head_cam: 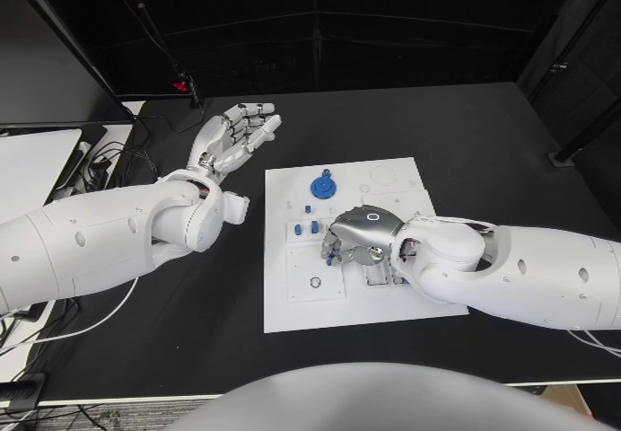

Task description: Assemble the parts on the task board

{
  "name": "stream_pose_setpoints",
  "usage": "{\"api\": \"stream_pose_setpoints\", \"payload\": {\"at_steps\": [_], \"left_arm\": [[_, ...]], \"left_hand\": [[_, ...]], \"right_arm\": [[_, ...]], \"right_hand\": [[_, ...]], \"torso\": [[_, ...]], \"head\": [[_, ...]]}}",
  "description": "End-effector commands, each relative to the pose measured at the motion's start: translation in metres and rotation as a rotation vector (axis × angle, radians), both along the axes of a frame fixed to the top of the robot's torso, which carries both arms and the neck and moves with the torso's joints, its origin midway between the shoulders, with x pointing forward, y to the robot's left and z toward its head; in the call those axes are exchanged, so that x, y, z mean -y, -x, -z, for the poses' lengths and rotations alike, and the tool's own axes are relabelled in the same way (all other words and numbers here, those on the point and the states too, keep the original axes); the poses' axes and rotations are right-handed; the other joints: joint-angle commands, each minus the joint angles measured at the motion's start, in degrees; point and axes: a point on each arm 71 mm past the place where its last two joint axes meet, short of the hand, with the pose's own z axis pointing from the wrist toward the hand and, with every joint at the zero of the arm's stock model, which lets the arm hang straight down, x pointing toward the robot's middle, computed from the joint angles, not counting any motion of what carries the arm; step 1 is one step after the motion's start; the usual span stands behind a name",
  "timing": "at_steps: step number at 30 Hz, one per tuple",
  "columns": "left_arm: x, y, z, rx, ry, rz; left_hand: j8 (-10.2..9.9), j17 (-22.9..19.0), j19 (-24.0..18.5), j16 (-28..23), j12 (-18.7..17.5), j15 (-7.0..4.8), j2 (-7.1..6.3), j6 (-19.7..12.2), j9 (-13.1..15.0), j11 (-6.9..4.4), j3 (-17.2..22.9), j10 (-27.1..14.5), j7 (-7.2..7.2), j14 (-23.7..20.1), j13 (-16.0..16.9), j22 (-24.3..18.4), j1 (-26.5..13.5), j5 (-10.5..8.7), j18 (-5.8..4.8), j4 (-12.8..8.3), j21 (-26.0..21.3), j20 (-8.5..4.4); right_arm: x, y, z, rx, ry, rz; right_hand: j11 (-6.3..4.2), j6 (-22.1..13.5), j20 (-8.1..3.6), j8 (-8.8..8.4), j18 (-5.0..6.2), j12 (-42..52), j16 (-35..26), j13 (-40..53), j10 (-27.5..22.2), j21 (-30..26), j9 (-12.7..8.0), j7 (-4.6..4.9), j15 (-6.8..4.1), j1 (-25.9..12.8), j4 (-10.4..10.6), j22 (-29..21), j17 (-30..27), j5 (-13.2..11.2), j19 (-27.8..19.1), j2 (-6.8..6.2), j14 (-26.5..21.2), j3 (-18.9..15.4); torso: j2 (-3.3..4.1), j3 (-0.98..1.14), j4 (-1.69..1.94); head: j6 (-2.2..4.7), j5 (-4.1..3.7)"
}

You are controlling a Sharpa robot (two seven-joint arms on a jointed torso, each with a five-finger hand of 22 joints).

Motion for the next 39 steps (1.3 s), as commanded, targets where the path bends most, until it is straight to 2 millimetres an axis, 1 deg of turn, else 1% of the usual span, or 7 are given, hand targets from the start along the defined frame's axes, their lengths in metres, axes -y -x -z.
{"api": "stream_pose_setpoints", "payload": {"at_steps": [1, 24, 29, 33, 35, 37, 39], "left_arm": [[0.0008, 0.0042, -0.0119, 0.153, 0.053, 0.029], [0.0004, 0.004, -0.0117, 0.15, 0.052, 0.029], [0.0008, 0.0041, -0.0117, 0.149, 0.053, 0.031], [0.0008, 0.004, -0.0116, 0.148, 0.054, 0.033], [0.0005, 0.004, -0.0116, 0.148, 0.053, 0.032], [0.0002, 0.004, -0.0116, 0.148, 0.053, 0.032], [-0.0001, 0.004, -0.0116, 0.148, 0.053, 0.031]], "left_hand": [[0.3, 0.0, 0.4, 0.4, 0.3, -0.05, 0.52, -0.3, -0.1, 0.01, 0.3, -0.5, 8.78, -0.4, -0.1, 0.0, 0.0, 0.25, 0.16, 0.0, 0.4, -0.04], [0.7, -0.4, 0.4, 0.8, 0.8, -0.05, 1.08, -0.5, -0.2, 0.01, 0.5, -0.7, 8.78, -0.4, -0.2, -0.2, 0.1, 0.22, 0.16, 0.0, 0.4, -0.04], [0.7, -0.4, 0.4, 0.8, 0.8, -0.05, 1.08, -0.5, -0.2, 0.01, 0.5, -0.7, 8.78, -0.4, -0.2, -0.2, 0.1, 0.22, 0.16, 0.0, 0.4, -0.04], [0.7, -0.5, 0.3, 0.9, 0.9, -0.05, 1.15, -0.5, -0.2, 0.01, 0.5, -0.7, 8.78, -0.5, -0.2, -0.3, 0.1, 0.23, 0.16, 0.0, 0.4, -0.04], [0.7, -0.5, 0.3, 0.9, 0.9, -0.05, 1.15, -0.5, -0.2, 0.01, 0.5, -0.7, 8.78, -0.5, -0.2, -0.3, 0.1, 0.23, 0.16, 0.0, 0.4, -0.04], [0.7, -0.5, 0.3, 0.9, 0.9, -0.05, 1.15, -0.5, -0.2, 0.01, 0.5, -0.7, 8.78, -0.5, -0.2, -0.3, 0.1, 0.23, 0.16, 0.0, 0.4, -0.04], [0.7, -0.5, 0.3, 0.9, 1.0, -0.05, 1.17, -0.5, -0.2, 0.0, 0.5, -0.7, 8.78, -0.5, -0.3, -0.3, 0.1, 0.24, 0.15, 0.0, 0.4, -0.04]], "right_arm": [[-0.002, 0.0013, -0.0001, 0.011, 0.018, -0.022], [-0.0104, 0.0084, 0.0011, 0.09, 0.113, -0.147], [-0.0106, 0.0082, 0.0011, 0.096, 0.112, -0.151], [-0.0108, 0.0079, 0.0007, 0.102, 0.106, -0.149], [-0.0109, 0.0078, 0.0003, 0.106, 0.099, -0.151], [-0.0106, 0.0074, -0.0004, 0.11, 0.085, -0.149], [-0.0096, 0.0063, -0.0017, 0.111, 0.057, -0.138]], "right_hand": [[0.29, -0.2, 0.24, 0.26, 0.29, -0.2, 0.1, 0.0, 0.0, -0.1, 0.0, 0.42, 0.38, 0.4, 0.0, 11.5, 15.0, 0.3, 2.8, -0.09, 6.0, 0.3], [0.4, -0.8, 0.4, -0.39, 0.33, -0.8, 0.1, 0.0, -0.2, -0.3, -0.2, 0.41, 0.52, 0.3, 0.1, 11.4, 15.0, 0.3, 2.7, -0.33, 6.0, 0.5], [0.6, -2.4, 0.55, -1.58, 0.37, -1.2, 0.1, -0.1, -0.9, -0.5, -0.5, 0.5, 0.68, -0.1, 0.2, 11.3, 15.0, 0.3, 2.6, -0.78, 6.0, 0.6], [1.62, -6.6, 1.04, -4.2, 0.58, -1.3, 0.1, -0.1, -4.0, -1.3, -0.7, 0.7, 1.45, -2.3, 0.5, 10.7, 15.0, 0.2, 2.2, -2.06, 6.0, -0.3], [2.35, -8.8, 1.5, -5.37, 0.81, -1.2, 0.1, -0.1, -6.1, -2.4, -0.6, 0.69, 2.06, -5.0, 0.5, 10.1, 15.0, 0.3, 1.6, -3.25, 6.0, -1.5], [2.46, -9.9, 1.73, -5.39, 1.06, -1.0, 0.1, 0.1, -6.8, -3.2, -0.6, 0.9, 2.17, -8.1, 0.3, 9.6, 15.0, 0.3, 1.2, -4.28, 6.0, -2.5], [2.39, -10.5, 1.83, -5.31, 1.57, -1.0, -0.5, 0.1, -7.4, -5.0, -0.5, 0.92, 2.05, -12.1, 0.4, 8.4, 13.5, 0.3, 0.4, -5.74, 5.6, -2.9]], "torso": [[0.03, -0.01, -0.03], [0.06, 0.0, -0.02], [0.02, 0.0, 0.01], [0.02, 0.03, -0.07], [-0.01, 0.02, -0.08], [0.04, 0.04, -0.06], [0.05, 0.06, -0.04]], "head": [[0.08, 0.0], [-0.02, -0.05], [-0.19, -0.34], [-0.1, -0.2], [-0.08, -0.11], [-0.07, -0.13], [-0.1, -0.15]]}}
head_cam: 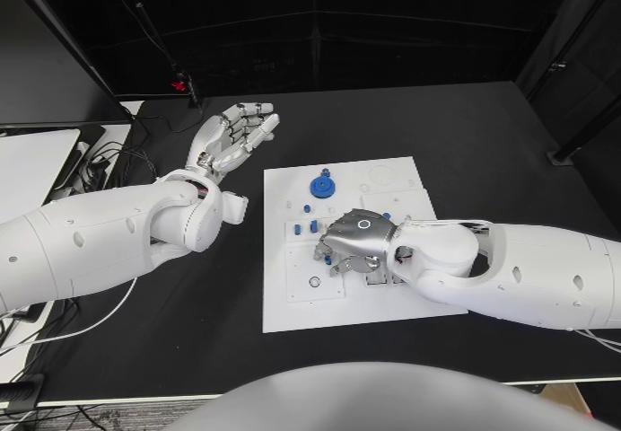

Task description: Assemble the parts on the task board

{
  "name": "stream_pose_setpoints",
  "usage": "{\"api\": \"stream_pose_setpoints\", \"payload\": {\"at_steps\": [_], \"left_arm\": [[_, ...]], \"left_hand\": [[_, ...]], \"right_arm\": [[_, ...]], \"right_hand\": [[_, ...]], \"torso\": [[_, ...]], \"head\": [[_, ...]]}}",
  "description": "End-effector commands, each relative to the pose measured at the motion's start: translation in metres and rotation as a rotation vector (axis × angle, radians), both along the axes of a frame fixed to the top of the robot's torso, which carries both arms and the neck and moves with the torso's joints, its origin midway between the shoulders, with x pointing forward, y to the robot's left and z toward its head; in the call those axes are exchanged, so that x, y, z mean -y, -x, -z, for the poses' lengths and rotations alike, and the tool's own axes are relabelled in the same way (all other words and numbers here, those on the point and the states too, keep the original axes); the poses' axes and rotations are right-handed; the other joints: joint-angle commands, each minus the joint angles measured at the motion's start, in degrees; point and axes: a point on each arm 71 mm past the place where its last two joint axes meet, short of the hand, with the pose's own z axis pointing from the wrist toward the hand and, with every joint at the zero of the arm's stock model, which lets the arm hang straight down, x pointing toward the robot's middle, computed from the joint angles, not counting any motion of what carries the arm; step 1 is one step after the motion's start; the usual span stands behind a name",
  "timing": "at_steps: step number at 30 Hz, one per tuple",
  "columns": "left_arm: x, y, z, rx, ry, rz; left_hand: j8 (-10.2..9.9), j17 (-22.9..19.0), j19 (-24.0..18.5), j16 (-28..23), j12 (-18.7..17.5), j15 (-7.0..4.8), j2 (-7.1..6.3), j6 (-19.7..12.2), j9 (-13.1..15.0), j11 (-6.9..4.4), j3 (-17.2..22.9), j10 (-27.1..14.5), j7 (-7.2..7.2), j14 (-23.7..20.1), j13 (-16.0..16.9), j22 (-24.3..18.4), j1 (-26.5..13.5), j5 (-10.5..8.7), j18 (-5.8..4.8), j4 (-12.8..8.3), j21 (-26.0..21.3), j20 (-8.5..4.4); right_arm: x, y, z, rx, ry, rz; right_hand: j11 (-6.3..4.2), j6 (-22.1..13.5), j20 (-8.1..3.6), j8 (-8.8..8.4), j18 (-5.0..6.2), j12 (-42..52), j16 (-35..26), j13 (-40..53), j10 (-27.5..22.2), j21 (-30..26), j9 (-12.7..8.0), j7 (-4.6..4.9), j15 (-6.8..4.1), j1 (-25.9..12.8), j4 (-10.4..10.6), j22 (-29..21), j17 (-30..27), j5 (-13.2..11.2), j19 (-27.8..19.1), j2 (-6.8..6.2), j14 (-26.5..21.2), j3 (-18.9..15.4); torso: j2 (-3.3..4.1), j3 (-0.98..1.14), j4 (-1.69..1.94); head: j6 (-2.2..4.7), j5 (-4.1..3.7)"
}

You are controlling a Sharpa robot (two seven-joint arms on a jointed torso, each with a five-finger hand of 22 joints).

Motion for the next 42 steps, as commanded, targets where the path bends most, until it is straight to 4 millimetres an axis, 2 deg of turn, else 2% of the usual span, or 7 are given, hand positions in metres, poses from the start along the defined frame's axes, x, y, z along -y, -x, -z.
{"api": "stream_pose_setpoints", "payload": {"at_steps": [1, 4, 7, 14, 22, 37, 42], "left_arm": [[0.001, 0.004, -0.012, 0.148, 0.053, 0.032], [0.0, 0.004, -0.012, 0.148, 0.053, 0.032], [0.0, 0.004, -0.012, 0.147, 0.053, 0.031], [0.0, 0.004, -0.011, 0.146, 0.052, 0.031], [0.0, 0.003, -0.011, 0.145, 0.051, 0.03], [0.004, 0.002, -0.01, 0.145, 0.051, 0.034], [0.004, 0.002, -0.01, 0.145, 0.051, 0.034]], "left_hand": [[0.3, -0.1, 0.3, 0.3, 0.2, -0.05, 0.64, -0.5, -0.1, 0.01, 0.2, -0.3, 8.78, -0.5, -0.1, -0.1, 0.2, 0.24, 0.16, 0.0, 0.4, -0.04], [0.3, -0.1, 0.3, 0.3, 0.2, -0.05, 0.64, -0.5, -0.1, 0.01, 0.2, -0.3, 8.78, -0.5, -0.1, -0.1, 0.2, 0.25, 0.16, 0.0, 0.4, -0.04], [0.3, -0.1, 0.3, 0.3, 0.2, -0.05, 0.64, -0.5, -0.1, 0.01, 0.2, -0.3, 8.78, -0.5, -0.1, -0.1, 0.2, 0.25, 0.16, 0.0, 0.4, -0.04], [0.4, -0.2, 0.3, 0.3, 0.3, -0.05, 0.69, -0.6, -0.1, 0.01, 0.2, -0.3, 8.78, -0.4, -0.1, -0.1, 0.2, 0.27, 0.16, 0.0, 0.4, -0.04], [0.4, -0.2, 0.3, 0.3, 0.3, -0.05, 0.69, -0.6, -0.1, 0.01, 0.2, -0.3, 8.78, -0.4, -0.1, -0.1, 0.2, 0.27, 0.16, 0.0, 0.4, -0.04], [0.4, -0.2, 0.4, 0.4, 0.4, -0.05, 0.73, -0.7, -0.2, 0.01, 0.2, -0.3, 8.78, -0.4, -0.1, -0.1, 0.2, 0.31, 0.16, 0.0, 0.4, -0.04], [0.4, -0.2, 0.4, 0.4, 0.4, -0.05, 0.73, -0.7, -0.2, 0.01, 0.2, -0.3, 8.78, -0.4, -0.1, -0.1, 0.2, 0.31, 0.16, 0.0, 0.4, -0.04]], "right_arm": [[0.0, -0.001, -0.004, 0.015, -0.063, -0.003], [0.005, -0.004, -0.008, 0.013, -0.147, 0.028], [0.011, -0.006, -0.013, 0.013, -0.248, 0.064], [0.039, -0.006, -0.028, -0.038, -0.488, 0.184], [0.071, -0.013, -0.052, -0.108, -0.568, 0.288], [0.104, -0.025, -0.044, -0.073, -0.273, 0.378], [0.107, -0.028, -0.038, -0.078, -0.188, 0.44]], "right_hand": [[-0.25, -1.0, 0.57, -0.02, 1.7, 0.2, -0.9, 0.2, -1.1, -2.2, 0.2, 0.2, 0.2, -5.7, 0.0, 8.0, 12.4, 0.3, 0.1, -2.29, 5.4, 0.0], [-0.47, -1.5, 0.44, 0.14, 2.26, 0.5, -2.7, 0.2, -1.9, -4.6, 0.3, 1.05, -0.2, -11.8, -0.3, 6.4, 8.1, 0.3, -0.8, -6.2, 4.4, 4.6], [-0.4, -1.5, 0.24, 0.22, 2.54, 0.6, -3.7, 0.3, -2.1, -5.8, 0.4, 1.53, -0.21, -14.4, 0.2, 5.5, 5.9, 0.2, -1.1, -8.38, 4.0, 6.7], [-0.04, -0.9, 0.3, 0.49, 2.47, 0.7, -3.8, 0.3, -2.2, -5.8, 0.5, 1.97, -0.02, -14.2, 0.0, 5.5, 5.6, 0.2, -0.8, -7.59, 4.1, 9.0], [0.57, -1.9, 0.7, 0.01, 2.36, 0.3, -3.6, 0.2, -4.5, -5.5, 0.3, 2.53, 0.51, -13.2, -0.1, 5.5, 6.0, 0.2, -0.5, -7.15, 4.3, 9.7], [0.29, -3.4, 0.77, 0.14, 2.25, 0.9, -3.4, 0.3, -5.9, -5.0, 0.3, 1.11, 0.41, -12.2, 0.1, 5.9, 6.3, 0.2, -0.2, -7.66, 4.3, 9.7], [0.17, -2.4, 0.61, 0.67, 2.22, 1.2, -3.3, 0.4, -5.8, -4.8, 0.5, 1.81, 0.24, -11.5, -0.1, 6.0, 6.4, 0.2, -0.1, -6.91, 4.4, 10.2]], "torso": [[0.01, 0.04, 0.03], [0.01, 0.03, 0.05], [0.0, 0.0, -0.04], [-0.06, 0.0, -0.02], [-0.04, 0.0, -0.02], [0.05, 0.05, 0.06], [0.08, 0.02, 0.0]], "head": [[-0.03, 0.0], [-0.08, 0.03], [-0.08, 0.11], [-0.21, 0.21], [-0.22, 0.02], [0.1, -0.55], [0.19, -0.73]]}}
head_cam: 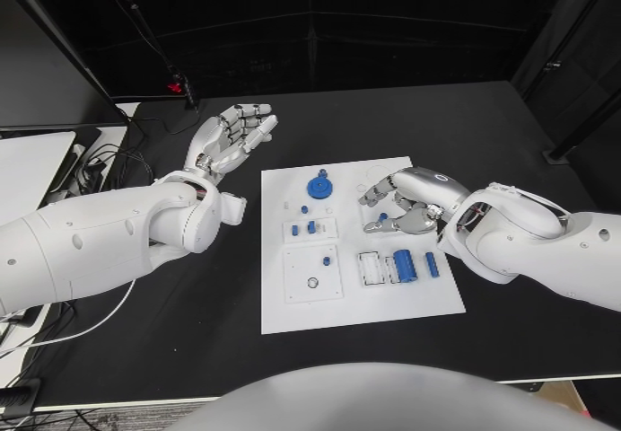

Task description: Assemble the parts on the task board

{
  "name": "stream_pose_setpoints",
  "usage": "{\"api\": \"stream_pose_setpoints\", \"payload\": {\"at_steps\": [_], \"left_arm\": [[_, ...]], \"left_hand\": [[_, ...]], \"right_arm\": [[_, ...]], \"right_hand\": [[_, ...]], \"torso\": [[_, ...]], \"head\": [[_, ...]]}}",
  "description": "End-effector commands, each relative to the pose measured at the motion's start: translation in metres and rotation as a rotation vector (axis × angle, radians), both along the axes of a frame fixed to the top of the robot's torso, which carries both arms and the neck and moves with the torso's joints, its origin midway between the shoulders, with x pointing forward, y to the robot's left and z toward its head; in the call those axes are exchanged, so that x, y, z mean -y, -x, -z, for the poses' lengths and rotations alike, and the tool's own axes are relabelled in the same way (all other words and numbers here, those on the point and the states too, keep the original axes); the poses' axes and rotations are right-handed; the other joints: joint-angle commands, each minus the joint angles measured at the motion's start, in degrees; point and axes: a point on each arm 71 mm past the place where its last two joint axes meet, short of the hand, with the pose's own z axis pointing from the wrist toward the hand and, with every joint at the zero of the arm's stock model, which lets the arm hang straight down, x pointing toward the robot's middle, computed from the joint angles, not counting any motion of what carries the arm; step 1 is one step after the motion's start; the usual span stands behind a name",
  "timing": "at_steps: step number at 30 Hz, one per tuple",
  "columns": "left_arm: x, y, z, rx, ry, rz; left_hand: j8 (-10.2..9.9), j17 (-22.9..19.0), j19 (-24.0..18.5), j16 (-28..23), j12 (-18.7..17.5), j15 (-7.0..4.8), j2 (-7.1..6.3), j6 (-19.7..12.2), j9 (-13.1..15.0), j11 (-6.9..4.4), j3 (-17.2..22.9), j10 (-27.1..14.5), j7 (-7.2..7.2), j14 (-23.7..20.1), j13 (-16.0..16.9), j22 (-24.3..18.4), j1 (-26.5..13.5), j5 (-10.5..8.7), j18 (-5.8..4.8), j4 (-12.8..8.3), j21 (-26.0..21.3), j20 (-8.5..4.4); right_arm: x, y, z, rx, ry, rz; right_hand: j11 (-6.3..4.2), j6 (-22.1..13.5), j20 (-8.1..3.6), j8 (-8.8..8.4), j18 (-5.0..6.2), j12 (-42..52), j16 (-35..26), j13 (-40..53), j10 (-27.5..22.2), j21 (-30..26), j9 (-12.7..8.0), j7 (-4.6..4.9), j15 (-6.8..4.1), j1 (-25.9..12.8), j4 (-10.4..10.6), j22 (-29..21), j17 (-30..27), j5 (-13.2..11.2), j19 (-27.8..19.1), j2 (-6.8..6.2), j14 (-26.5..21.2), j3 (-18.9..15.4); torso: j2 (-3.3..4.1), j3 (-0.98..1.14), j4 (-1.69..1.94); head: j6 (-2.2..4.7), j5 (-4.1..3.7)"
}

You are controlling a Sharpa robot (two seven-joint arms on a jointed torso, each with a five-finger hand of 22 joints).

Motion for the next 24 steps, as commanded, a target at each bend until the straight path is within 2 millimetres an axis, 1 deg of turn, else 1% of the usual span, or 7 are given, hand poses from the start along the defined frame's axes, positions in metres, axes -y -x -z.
{"api": "stream_pose_setpoints", "payload": {"at_steps": [1, 5, 7, 9, 15, 20, 24], "left_arm": [[0.001, 0.004, -0.011, 0.144, 0.052, 0.031], [0.001, 0.004, -0.011, 0.144, 0.052, 0.032], [0.001, 0.004, -0.011, 0.144, 0.052, 0.031], [0.001, 0.004, -0.011, 0.144, 0.052, 0.031], [0.002, 0.004, -0.011, 0.144, 0.052, 0.032], [0.002, 0.004, -0.011, 0.143, 0.053, 0.033], [0.001, 0.004, -0.011, 0.143, 0.052, 0.032]], "left_hand": [[0.3, -0.1, 0.4, 0.2, 0.2, -0.05, 0.53, -0.2, -0.1, 0.01, 0.2, -0.3, 8.78, -0.4, -0.1, 0.0, -0.1, 0.3, 0.15, 0.0, 0.4, -0.04], [0.3, -0.2, 0.3, 0.3, 0.3, -0.05, 0.62, -0.3, -0.1, 0.0, 0.2, -0.3, 8.78, -0.4, -0.1, -0.1, -0.1, 0.33, 0.16, 0.0, 0.4, -0.05], [0.3, -0.2, 0.3, 0.3, 0.3, -0.05, 0.62, -0.3, -0.1, 0.0, 0.2, -0.3, 8.78, -0.4, -0.1, -0.1, -0.1, 0.33, 0.16, 0.0, 0.4, -0.05], [0.3, -0.2, 0.3, 0.3, 0.3, -0.05, 0.62, -0.3, -0.1, 0.0, 0.2, -0.3, 8.78, -0.4, -0.1, -0.1, -0.1, 0.33, 0.16, 0.0, 0.4, -0.05], [0.3, -0.2, 0.3, 0.3, 0.3, -0.05, 0.62, -0.3, -0.1, 0.0, 0.2, -0.3, 8.78, -0.4, -0.1, -0.1, -0.1, 0.33, 0.16, 0.0, 0.4, -0.05], [0.4, -0.3, 0.3, 0.5, 0.5, -0.06, 0.74, -0.3, -0.1, 0.0, 0.3, -0.3, 8.78, -0.4, -0.1, -0.2, -0.1, 0.37, 0.16, -0.1, 0.4, -0.04], [0.5, -0.3, 0.3, 0.5, 0.6, -0.06, 0.8, -0.3, -0.2, -0.01, 0.3, -0.3, 8.78, -0.4, -0.2, -0.1, -0.1, 0.38, 0.16, -0.1, 0.4, -0.04]], "right_arm": [[0.003, -0.003, 0.007, -0.035, 0.147, 0.062], [0.005, -0.006, 0.01, -0.046, 0.185, 0.108], [0.005, -0.007, 0.01, -0.038, 0.202, 0.12], [0.005, -0.008, 0.01, -0.023, 0.208, 0.124], [0.001, -0.011, 0.008, 0.023, 0.198, 0.117], [0.0, -0.012, 0.009, 0.02, 0.214, 0.121], [-0.001, -0.013, 0.011, 0.002, 0.239, 0.129]], "right_hand": [[-0.31, 0.5, -0.01, 0.22, 0.48, 0.5, 0.3, 0.1, -0.1, 0.2, 0.1, 0.18, 0.04, 0.6, -0.1, 6.0, 6.4, 0.2, 0.4, 0.18, 4.2, 0.4], [-0.2, 0.8, 0.01, 0.31, 0.44, 0.6, 0.4, 0.1, -0.1, 0.2, 0.1, 0.4, 0.12, 1.3, -0.2, 6.0, 6.6, 0.2, 0.4, 0.62, 4.2, 0.7], [-0.21, 1.0, 0.01, 0.38, 0.44, 0.7, 0.5, 0.1, -0.1, 0.2, 0.1, 0.36, 0.13, 1.6, -0.2, 6.0, 6.7, 0.2, 0.4, 0.84, 4.2, 0.8], [-0.23, 1.2, 0.01, 0.43, 0.43, 0.7, 0.5, 0.1, -0.2, 0.3, 0.1, 0.31, 0.12, 1.9, -0.3, 6.0, 6.8, 0.2, 0.5, 0.98, 4.3, 1.0], [-0.56, 1.4, -0.12, 0.39, 0.53, 0.8, 0.7, 0.1, -0.4, 0.0, 0.0, -0.27, -0.14, 3.1, -0.6, 5.8, 7.1, 0.2, 0.4, 1.47, 4.3, 1.5], [-0.83, 1.4, -0.33, 0.34, 0.55, 0.8, 0.7, 0.0, -0.4, 0.0, 0.0, -0.58, -0.46, 3.6, -0.6, 5.8, 7.2, 0.2, 0.4, 1.67, 4.4, 1.7], [-1.07, 1.9, -0.53, 0.49, 0.55, 1.0, 0.8, 0.1, -0.3, 0.0, 0.0, -0.87, -0.69, 3.9, -0.6, 5.8, 7.2, 0.2, 0.4, 1.87, 4.4, 1.9]], "torso": [[0.05, 0.0, -0.03], [-0.01, 0.0, -0.01], [0.01, -0.03, 0.04], [-0.01, -0.04, -0.01], [0.0, 0.01, -0.01], [0.0, 0.0, 0.03], [-0.06, -0.03, -0.08]], "head": [[0.04, -0.05], [0.1, -0.23], [0.16, -0.26], [0.15, -0.24], [0.32, -0.19], [0.26, -0.19], [0.12, -0.19]]}}
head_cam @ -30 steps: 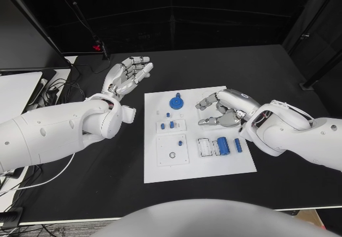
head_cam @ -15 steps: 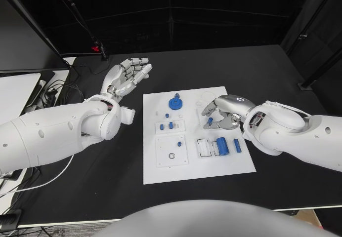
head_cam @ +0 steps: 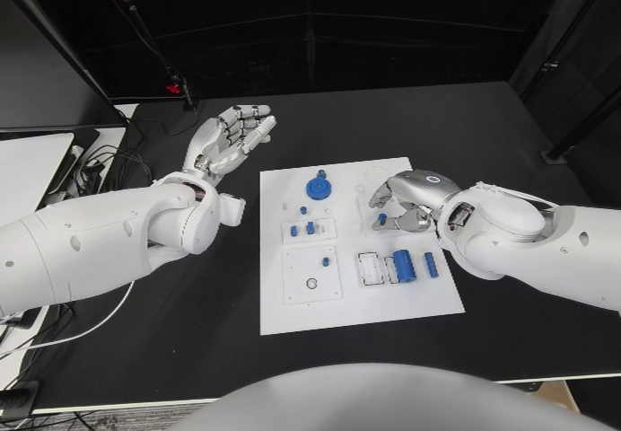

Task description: Assemble the parts on the task board

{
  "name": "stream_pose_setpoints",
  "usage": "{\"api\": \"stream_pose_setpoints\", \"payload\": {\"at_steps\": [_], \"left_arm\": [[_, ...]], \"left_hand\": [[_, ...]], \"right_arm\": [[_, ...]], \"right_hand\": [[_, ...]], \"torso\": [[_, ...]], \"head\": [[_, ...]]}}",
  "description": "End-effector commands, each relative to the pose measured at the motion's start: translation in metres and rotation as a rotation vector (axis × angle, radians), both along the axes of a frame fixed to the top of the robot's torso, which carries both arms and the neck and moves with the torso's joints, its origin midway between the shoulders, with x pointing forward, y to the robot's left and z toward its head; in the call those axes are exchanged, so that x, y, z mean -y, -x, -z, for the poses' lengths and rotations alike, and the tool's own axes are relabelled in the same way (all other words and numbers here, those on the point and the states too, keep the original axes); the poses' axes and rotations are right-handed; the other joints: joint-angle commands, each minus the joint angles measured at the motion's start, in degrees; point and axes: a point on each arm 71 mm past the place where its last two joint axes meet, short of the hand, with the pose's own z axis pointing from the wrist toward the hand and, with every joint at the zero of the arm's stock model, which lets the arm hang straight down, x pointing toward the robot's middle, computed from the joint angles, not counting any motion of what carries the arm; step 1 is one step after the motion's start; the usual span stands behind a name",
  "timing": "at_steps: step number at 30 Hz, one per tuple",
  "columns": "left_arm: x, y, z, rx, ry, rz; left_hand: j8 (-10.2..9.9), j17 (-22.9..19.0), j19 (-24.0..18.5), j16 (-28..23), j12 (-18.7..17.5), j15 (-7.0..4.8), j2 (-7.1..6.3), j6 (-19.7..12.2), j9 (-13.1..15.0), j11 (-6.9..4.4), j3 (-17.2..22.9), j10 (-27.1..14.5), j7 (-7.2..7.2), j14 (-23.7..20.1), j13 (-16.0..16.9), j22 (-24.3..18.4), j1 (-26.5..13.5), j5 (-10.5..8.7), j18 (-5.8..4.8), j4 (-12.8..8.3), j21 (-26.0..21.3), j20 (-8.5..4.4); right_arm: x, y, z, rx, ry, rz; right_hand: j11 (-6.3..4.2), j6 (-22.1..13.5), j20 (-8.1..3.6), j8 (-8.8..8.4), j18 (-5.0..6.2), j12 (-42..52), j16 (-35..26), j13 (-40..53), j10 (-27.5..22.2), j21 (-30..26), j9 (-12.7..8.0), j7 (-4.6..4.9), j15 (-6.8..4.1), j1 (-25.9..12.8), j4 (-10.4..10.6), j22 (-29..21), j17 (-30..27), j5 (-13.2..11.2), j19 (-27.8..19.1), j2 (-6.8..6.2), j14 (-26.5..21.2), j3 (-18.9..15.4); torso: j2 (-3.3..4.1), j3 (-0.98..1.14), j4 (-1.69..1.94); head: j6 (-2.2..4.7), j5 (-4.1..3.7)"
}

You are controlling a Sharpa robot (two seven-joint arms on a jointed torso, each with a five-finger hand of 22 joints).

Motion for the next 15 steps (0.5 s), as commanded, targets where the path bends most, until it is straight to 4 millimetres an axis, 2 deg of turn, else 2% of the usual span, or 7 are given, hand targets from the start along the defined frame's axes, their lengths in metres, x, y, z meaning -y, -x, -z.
{"api": "stream_pose_setpoints", "payload": {"at_steps": [1, 4, 12, 15], "left_arm": [[0.001, 0.0036, -0.0112, 0.143, 0.051, 0.03], [0.0007, 0.0035, -0.0112, 0.144, 0.051, 0.029], [-0.0006, 0.0035, -0.0111, 0.143, 0.049, 0.025], [-0.0007, 0.0035, -0.0111, 0.142, 0.049, 0.025]], "left_hand": [[0.3, -0.1, 0.3, 0.3, 0.2, -0.06, 0.58, -0.3, -0.1, -0.01, 0.3, -0.3, 8.78, -0.4, -0.1, 0.0, 0.1, 0.38, 0.15, -0.1, 0.4, -0.04], [0.3, -0.1, 0.3, 0.3, 0.2, -0.06, 0.58, -0.3, -0.1, -0.01, 0.3, -0.3, 8.78, -0.4, -0.1, 0.0, 0.1, 0.38, 0.15, -0.1, 0.4, -0.04], [0.3, -0.1, 0.3, 0.3, 0.3, -0.07, 0.62, -0.3, -0.1, -0.01, 0.3, -0.3, 8.78, -0.4, -0.1, 0.0, 0.1, 0.39, 0.15, -0.1, 0.4, -0.04], [0.3, -0.1, 0.3, 0.3, 0.3, -0.07, 0.62, -0.3, -0.1, -0.01, 0.3, -0.3, 8.78, -0.4, -0.1, 0.0, 0.1, 0.39, 0.15, -0.1, 0.4, -0.04]], "right_arm": [[-0.0001, -0.0013, 0.0017, -0.006, 0.049, 0.017], [-0.0011, -0.0018, 0.0033, -0.018, 0.066, 0.02], [-0.0034, -0.0018, 0.0059, -0.036, 0.102, 0.023], [-0.0039, -0.0023, 0.0072, -0.044, 0.121, 0.027]], "right_hand": [[-0.53, 0.3, -0.37, 0.24, 0.55, 0.4, 0.3, 0.1, 0.1, 0.0, 0.1, -0.19, -0.53, 0.5, 0.0, 5.8, 7.2, 0.2, 0.2, -0.01, 4.6, 0.3], [-0.71, 0.6, -0.52, 0.29, 0.54, 0.9, 0.3, 0.1, 1.0, -0.1, 0.1, -0.37, -0.62, 0.6, 0.2, 5.8, 7.3, 0.2, 0.2, 0.12, 4.6, 0.3], [-1.2, 2.5, -0.82, 0.87, 0.51, 2.3, 0.4, 0.2, 4.7, -0.1, 0.2, -0.6, -0.88, 0.7, 0.4, 5.8, 7.4, 0.2, 0.3, 0.73, 4.6, -0.1], [-1.41, 3.2, -0.91, 1.07, 0.51, 2.3, 0.4, 0.1, 5.3, -0.1, 0.3, -0.83, -1.0, 0.9, 0.4, 5.8, 7.5, 0.2, 0.3, 0.99, 4.6, -0.2]], "torso": [[-0.04, -0.01, -0.06], [0.0, 0.01, -0.01], [-0.02, 0.0, -0.02], [-0.01, -0.01, 0.0]], "head": [[-0.1, 0.0], [-0.2, -0.17], [-0.22, -0.04], [-0.26, -0.27]]}}
